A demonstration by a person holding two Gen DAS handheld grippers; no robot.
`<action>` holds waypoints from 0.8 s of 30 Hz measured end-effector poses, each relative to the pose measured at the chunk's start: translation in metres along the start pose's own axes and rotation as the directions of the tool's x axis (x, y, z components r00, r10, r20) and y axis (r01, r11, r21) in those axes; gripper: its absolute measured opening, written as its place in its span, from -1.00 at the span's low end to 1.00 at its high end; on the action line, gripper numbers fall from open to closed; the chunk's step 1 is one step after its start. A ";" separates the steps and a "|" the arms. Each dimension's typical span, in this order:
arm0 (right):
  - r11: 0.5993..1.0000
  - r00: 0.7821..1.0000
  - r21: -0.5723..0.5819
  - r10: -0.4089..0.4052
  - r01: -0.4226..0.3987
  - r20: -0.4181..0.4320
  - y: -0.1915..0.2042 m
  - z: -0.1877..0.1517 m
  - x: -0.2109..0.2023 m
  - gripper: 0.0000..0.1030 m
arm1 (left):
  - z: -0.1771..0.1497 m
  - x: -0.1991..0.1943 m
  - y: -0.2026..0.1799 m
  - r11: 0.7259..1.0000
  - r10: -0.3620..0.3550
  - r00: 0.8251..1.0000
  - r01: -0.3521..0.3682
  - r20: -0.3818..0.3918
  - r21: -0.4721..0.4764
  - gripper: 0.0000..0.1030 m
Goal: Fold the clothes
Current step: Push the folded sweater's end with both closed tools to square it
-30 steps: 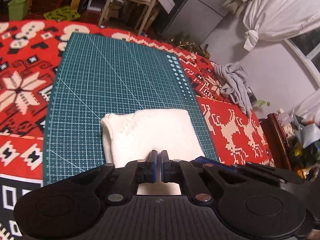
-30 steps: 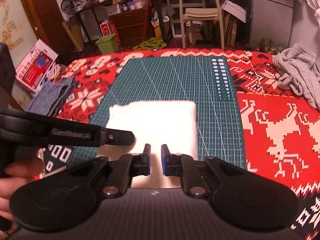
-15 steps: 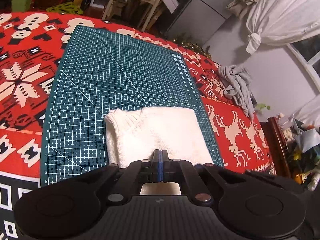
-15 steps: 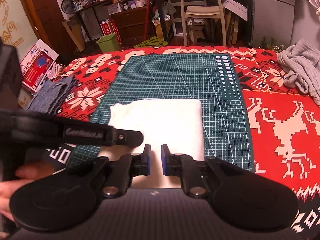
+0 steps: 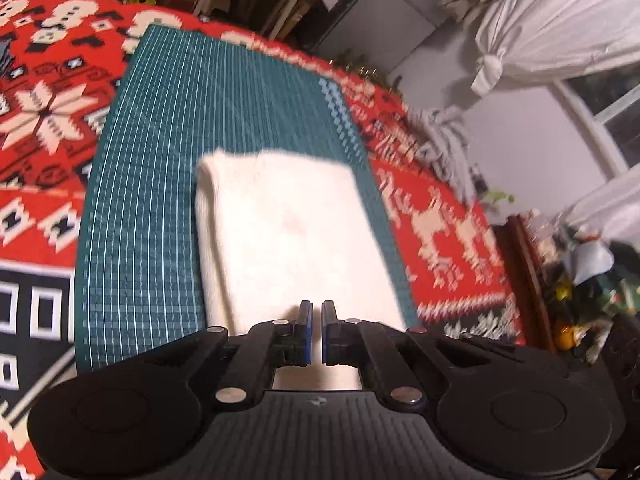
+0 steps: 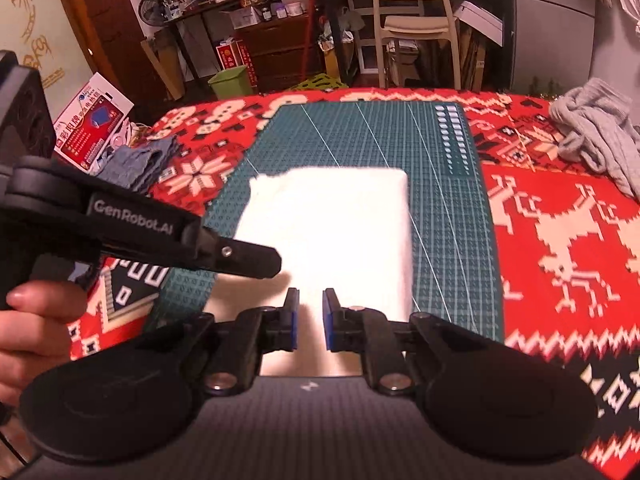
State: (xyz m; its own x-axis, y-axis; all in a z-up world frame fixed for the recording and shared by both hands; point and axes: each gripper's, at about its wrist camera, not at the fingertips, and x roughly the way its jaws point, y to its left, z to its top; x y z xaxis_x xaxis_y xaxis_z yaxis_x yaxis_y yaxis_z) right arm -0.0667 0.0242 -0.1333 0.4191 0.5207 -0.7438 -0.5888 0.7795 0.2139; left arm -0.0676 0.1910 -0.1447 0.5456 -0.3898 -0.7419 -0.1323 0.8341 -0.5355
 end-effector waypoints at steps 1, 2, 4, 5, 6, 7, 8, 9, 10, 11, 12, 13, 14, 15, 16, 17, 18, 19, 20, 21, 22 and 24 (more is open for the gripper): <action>1.000 1.000 0.004 0.000 0.000 -0.009 -0.001 -0.004 -0.001 -0.74 | -0.002 -0.001 -0.001 1.000 0.000 1.000 0.000 0.000 0.004 -0.94; 1.000 1.000 0.008 0.000 0.001 -0.018 -0.002 -0.007 -0.002 -0.74 | -0.005 -0.003 -0.002 1.000 0.000 1.000 0.000 0.002 0.009 -0.94; 1.000 1.000 0.007 0.011 -0.011 -0.027 -0.002 -0.013 -0.007 -0.74 | -0.006 -0.007 -0.004 1.000 -0.008 1.000 0.008 0.004 0.011 -0.94; 1.000 1.000 0.005 0.012 -0.012 -0.023 -0.002 -0.015 -0.009 -0.74 | -0.006 -0.009 -0.006 1.000 -0.012 1.000 0.012 0.008 0.014 -0.94; 1.000 1.000 0.002 0.011 -0.010 -0.017 -0.002 -0.015 -0.012 -0.74 | -0.006 -0.011 -0.009 1.000 -0.015 1.000 0.015 0.014 0.018 -0.94; 1.000 1.000 -0.001 0.009 -0.009 -0.011 -0.003 -0.016 -0.014 -0.74 | -0.006 -0.012 -0.011 1.000 -0.017 1.000 0.016 0.021 0.022 -0.94; 1.000 1.000 -0.004 0.008 -0.008 -0.005 -0.003 -0.017 -0.016 -0.74 | -0.004 -0.012 -0.014 0.999 -0.016 0.999 0.015 0.031 0.029 -0.94; 1.000 1.000 -0.007 0.007 -0.007 0.001 -0.003 -0.017 -0.018 -0.74 | -0.002 -0.011 -0.016 0.999 -0.015 0.999 0.013 0.041 0.037 -0.94; 1.000 1.000 -0.001 0.005 -0.005 0.011 -0.005 -0.015 -0.019 -0.74 | -0.001 -0.011 -0.018 0.999 -0.014 0.999 0.011 0.052 0.045 -0.94; 1.000 1.000 0.006 0.002 -0.002 0.022 -0.007 -0.013 -0.019 -0.74 | 0.002 -0.009 -0.020 0.999 -0.015 0.998 0.013 0.053 0.049 -0.94; 1.000 0.999 0.014 -0.006 0.005 0.032 -0.010 -0.010 -0.017 -0.74 | 0.004 -0.006 -0.021 0.998 -0.018 0.999 0.015 0.050 0.053 -0.94; 1.000 0.999 0.022 -0.014 0.013 0.042 -0.013 -0.006 -0.016 -0.73 | 0.006 -0.002 -0.021 0.999 -0.018 0.999 0.016 0.041 0.052 -0.94; 0.999 0.999 0.030 -0.021 0.019 0.050 -0.015 -0.002 -0.012 -0.74 | 0.008 0.002 -0.022 0.999 -0.017 0.999 0.015 0.030 0.048 -0.94; 0.999 0.998 0.037 -0.027 0.025 0.058 -0.018 0.003 -0.009 -0.75 | 0.009 0.005 -0.022 0.999 -0.015 1.000 0.014 0.023 0.047 -0.94; 0.999 0.997 0.038 -0.035 0.033 0.063 -0.020 0.006 -0.006 -0.76 | 0.010 0.008 -0.022 0.999 -0.013 1.000 0.012 0.018 0.047 -0.94; 0.998 0.997 0.038 -0.044 0.041 0.068 -0.022 0.008 -0.002 -0.76 | 0.010 0.011 -0.022 0.999 -0.010 1.000 0.009 0.010 0.049 -0.94; 0.998 0.997 0.038 -0.046 0.043 0.068 -0.023 0.010 0.001 -0.76 | 0.009 0.013 -0.023 0.999 -0.006 1.000 0.006 0.002 0.052 -0.94; 0.998 0.997 0.043 -0.045 0.042 0.063 -0.025 0.011 0.003 -0.77 | 0.008 0.015 -0.023 0.998 0.000 1.000 0.000 -0.006 0.058 -0.94; 0.998 0.997 0.049 -0.044 0.042 0.057 -0.026 0.011 0.005 -0.77 | 0.007 0.015 -0.024 0.998 0.002 1.000 -0.001 -0.011 0.066 -0.94; 0.998 0.998 0.051 -0.040 0.038 0.056 -0.027 0.011 0.005 -0.77 | 0.004 0.015 -0.024 0.997 0.001 1.000 0.000 -0.014 0.073 -0.94; 0.998 0.998 0.051 -0.036 0.034 0.052 -0.028 0.008 0.002 -0.77 | 0.002 0.014 -0.024 0.997 0.001 1.000 0.000 -0.017 0.080 -0.94; 0.998 0.999 0.053 -0.029 0.026 0.041 -0.028 0.002 -0.003 -0.77 | -0.003 0.012 -0.024 0.996 0.002 1.000 0.000 -0.021 0.090 -0.94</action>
State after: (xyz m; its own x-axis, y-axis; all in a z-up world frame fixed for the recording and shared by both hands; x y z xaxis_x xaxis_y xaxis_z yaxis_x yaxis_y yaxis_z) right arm -0.0495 0.0013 -0.1358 0.4639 0.5122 -0.7228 -0.5400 0.8103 0.2276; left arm -0.0608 0.1654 -0.1419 0.5279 -0.3965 -0.7511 -0.0571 0.8658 -0.4971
